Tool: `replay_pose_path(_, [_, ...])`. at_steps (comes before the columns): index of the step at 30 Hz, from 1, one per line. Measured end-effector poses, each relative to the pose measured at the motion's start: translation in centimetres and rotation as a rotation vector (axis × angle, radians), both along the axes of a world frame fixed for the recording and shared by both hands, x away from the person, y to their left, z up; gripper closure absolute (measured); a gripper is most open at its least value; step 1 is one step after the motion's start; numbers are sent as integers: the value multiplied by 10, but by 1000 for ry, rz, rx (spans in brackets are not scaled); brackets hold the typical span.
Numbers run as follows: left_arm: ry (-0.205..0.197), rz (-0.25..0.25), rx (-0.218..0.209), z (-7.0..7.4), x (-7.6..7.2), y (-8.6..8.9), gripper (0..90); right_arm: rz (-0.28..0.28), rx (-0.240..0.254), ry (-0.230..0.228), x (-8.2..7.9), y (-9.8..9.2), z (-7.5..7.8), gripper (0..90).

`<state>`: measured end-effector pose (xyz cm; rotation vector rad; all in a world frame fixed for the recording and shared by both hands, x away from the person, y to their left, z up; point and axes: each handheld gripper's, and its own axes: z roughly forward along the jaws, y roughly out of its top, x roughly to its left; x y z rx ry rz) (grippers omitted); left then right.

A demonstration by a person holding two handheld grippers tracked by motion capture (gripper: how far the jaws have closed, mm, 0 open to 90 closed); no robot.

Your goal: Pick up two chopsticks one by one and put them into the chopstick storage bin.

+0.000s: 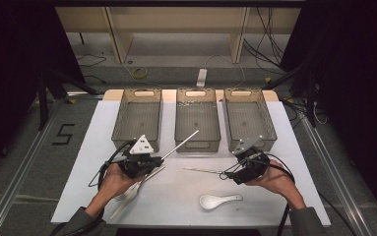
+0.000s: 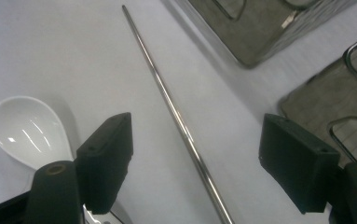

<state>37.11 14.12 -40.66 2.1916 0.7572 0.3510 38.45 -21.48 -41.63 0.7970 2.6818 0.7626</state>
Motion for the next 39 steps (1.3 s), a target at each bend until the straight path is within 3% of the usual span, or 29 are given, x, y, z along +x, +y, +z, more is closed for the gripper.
replay_pose_path(8, [3,50,-30,6,6,13,856,-29,-9,20,7,-6,-8,259])
replay_pose_path(14, [-2,113,-59,14,19,27,856,-19,-17,30,9,-8,-9,274])
replay_pose_path(18, [-12,189,-82,23,33,44,856,-18,-31,42,11,-6,-12,281])
replay_pose_path(23, [-12,249,-103,30,52,53,856,-26,-52,48,12,-3,-14,282])
replay_pose_path(39, [1,390,-133,32,108,68,856,-23,-61,48,12,-1,-15,281])
